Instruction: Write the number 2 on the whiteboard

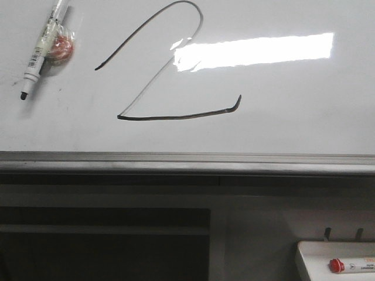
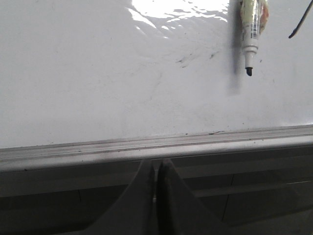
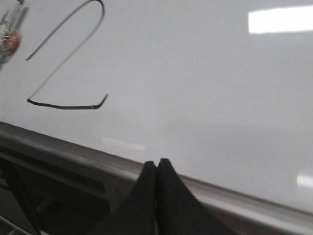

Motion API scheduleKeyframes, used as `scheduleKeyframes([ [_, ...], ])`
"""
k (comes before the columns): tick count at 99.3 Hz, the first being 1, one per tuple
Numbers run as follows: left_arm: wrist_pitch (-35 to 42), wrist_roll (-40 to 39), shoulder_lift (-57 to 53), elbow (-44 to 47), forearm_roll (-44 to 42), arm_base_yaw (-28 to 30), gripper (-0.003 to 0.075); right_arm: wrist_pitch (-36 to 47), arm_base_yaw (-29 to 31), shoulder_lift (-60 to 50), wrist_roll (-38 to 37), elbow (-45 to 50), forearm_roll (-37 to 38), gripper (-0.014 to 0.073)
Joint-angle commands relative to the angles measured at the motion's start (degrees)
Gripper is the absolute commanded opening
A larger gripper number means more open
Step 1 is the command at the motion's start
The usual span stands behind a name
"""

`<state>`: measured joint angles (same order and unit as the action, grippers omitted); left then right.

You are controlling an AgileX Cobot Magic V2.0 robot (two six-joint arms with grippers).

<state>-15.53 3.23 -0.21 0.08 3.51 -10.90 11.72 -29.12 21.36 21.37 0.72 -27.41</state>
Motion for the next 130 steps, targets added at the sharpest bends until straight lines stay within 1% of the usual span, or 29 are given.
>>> scheduleKeyframes([
  [1,4.4,-0.1,-1.6,0.5,0.5,0.2,-0.0020,-1.3,6.7,-0.1,-16.5,-0.4,15.3,-0.0078],
  [4,4.4,-0.1,-1.6,0.5,0.5,0.2,-0.0020,-2.0,8.9,-0.5,-21.4,0.4,20.4,-0.0078],
  [8,4.4,-0.1,-1.6,0.5,0.5,0.2,-0.0020,-2.3,11.8,-1.5,-25.1,1.7,25.1,-0.0078],
  [11,4.4,-0.1,-1.6,0.5,0.5,0.2,-0.0020,-6.2,13.4,-2.6,-27.5,1.6,28.5,-0.0078],
  [13,4.4,-0.1,-1.6,0.5,0.5,0.2,-0.0020,-8.7,14.5,-3.5,-27.9,1.4,29.5,-0.0078],
  [19,4.4,-0.1,-1.6,0.5,0.5,0.2,-0.0020,-13.8,16.5,-6.8,-27.9,1.5,29.5,-0.0078],
  [25,4.4,-0.1,-1.6,0.5,0.5,0.2,-0.0020,-19.3,17.3,-10.7,-27.9,1.5,29.5,-0.0078],
  [29,4.4,-0.1,-1.6,0.5,0.5,0.2,-0.0020,-24.4,17.4,-14.0,-27.9,1.5,29.5,-0.0078],
  [41,4.4,-0.1,-1.6,0.5,0.5,0.2,-0.0020,-29.2,17.4,-23.4,-27.9,1.5,30.1,-0.0078],
  [130,4.3,-0.1,-1.6,0.5,0.5,0.2,-0.0020,-28.4,17.4,-23.1,-27.9,1.5,30.9,-0.0078],
])
